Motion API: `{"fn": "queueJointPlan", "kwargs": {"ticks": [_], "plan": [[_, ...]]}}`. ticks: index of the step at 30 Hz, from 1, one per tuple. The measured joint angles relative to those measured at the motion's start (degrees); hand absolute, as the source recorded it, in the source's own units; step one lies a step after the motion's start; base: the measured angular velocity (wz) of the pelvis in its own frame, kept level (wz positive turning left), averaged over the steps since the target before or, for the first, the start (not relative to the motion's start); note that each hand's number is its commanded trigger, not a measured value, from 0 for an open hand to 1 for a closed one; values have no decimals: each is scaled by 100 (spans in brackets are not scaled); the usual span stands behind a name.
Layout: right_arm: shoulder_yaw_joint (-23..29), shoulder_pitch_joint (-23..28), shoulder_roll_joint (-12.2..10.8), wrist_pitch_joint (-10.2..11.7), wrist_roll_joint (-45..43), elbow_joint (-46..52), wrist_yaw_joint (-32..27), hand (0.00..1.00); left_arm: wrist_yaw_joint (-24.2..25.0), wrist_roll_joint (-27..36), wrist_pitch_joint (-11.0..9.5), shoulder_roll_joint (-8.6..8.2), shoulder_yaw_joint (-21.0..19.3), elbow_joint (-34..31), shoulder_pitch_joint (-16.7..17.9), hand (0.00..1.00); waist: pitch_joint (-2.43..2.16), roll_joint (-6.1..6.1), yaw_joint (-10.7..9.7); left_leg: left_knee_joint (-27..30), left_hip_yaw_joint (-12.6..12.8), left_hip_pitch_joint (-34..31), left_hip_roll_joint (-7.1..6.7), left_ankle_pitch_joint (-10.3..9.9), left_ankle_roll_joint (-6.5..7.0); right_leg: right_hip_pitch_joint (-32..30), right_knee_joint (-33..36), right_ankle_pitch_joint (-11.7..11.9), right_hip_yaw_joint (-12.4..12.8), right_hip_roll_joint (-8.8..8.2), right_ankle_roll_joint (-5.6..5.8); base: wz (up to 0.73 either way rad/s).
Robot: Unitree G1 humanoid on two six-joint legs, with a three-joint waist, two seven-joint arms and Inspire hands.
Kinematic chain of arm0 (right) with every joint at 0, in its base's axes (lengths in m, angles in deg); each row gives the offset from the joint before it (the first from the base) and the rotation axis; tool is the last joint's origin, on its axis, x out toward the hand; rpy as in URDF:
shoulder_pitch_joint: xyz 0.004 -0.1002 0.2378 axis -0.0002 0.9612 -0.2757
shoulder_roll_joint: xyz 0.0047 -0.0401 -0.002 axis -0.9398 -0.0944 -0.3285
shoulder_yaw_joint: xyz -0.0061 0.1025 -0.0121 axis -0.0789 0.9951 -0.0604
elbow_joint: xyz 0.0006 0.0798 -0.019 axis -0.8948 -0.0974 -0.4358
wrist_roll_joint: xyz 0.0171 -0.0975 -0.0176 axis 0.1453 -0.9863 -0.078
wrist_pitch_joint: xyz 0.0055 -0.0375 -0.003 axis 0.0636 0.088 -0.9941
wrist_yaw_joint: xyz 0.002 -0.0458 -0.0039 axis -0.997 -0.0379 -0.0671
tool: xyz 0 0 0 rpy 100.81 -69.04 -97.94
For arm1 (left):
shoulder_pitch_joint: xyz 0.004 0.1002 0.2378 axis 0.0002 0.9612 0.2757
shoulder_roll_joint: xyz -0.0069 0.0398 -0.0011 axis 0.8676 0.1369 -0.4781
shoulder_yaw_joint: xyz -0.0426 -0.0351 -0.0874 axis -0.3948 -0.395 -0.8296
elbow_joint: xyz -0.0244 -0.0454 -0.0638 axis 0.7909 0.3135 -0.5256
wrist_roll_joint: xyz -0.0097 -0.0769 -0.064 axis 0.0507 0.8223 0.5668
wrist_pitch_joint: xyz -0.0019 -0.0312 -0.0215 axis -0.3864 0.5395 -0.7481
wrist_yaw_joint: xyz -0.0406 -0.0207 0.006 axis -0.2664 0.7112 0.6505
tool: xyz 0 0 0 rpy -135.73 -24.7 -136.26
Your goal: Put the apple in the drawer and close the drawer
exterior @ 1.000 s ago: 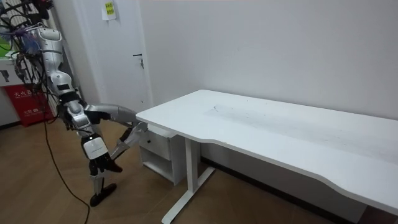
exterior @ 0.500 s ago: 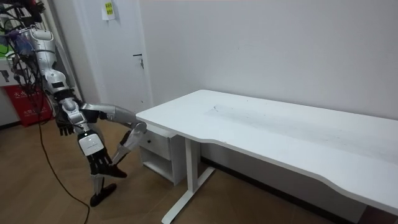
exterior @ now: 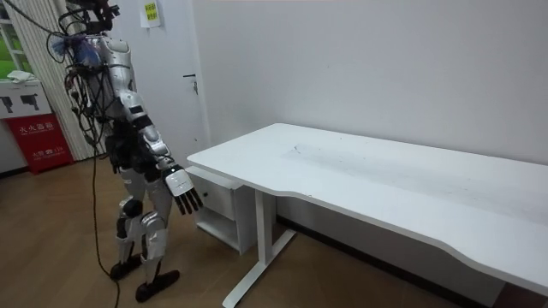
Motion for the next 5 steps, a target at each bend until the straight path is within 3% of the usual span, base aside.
{"fn": "queueJointPlan", "kwargs": {"ticks": [1, 2, 3, 4, 5], "plan": [[29, 39, -6, 31, -3, -27, -6, 0, 1, 30, -18, -17, 18, 18, -18, 0, -39, -58, -44, -168, -34, -183, -120, -14, 33, 40, -73, 0, 156, -68, 0, 115], [270, 79, 3, 70, -2, -138, -11, 0, 1, 78, -78, -97, 109, 25, -166, 0, -65, 13, -81, -873, -94, -538, -249, 359, 181, -21, -21, -10, 154, -106, 14, 73], [466, 32, -33, 49, 2, -407, -44, 0, 2, 85, -124, -129, 133, 44, -158, 0, -55, -14, 114, -922, 73, -483, -287, 793, 329, -146, 164, -68, 147, -174, 93, 32], [477, -1, -44, 55, 9, -465, -42, 0, -3, 86, -116, -147, 131, 58, -157, 0, -38, 20, 213, -921, 94, -429, -233, 794, 332, -203, 213, -99, 30, -130, 114, -55], [474, -10, -101, 119, 34, -467, -23, 0, -7, 87, -96, -147, 104, 112, -26, 0, -16, 130, 305, -924, -120, -329, -159, 793, 331, -323, 114, -180, -107, 43, 34, -46]]}}
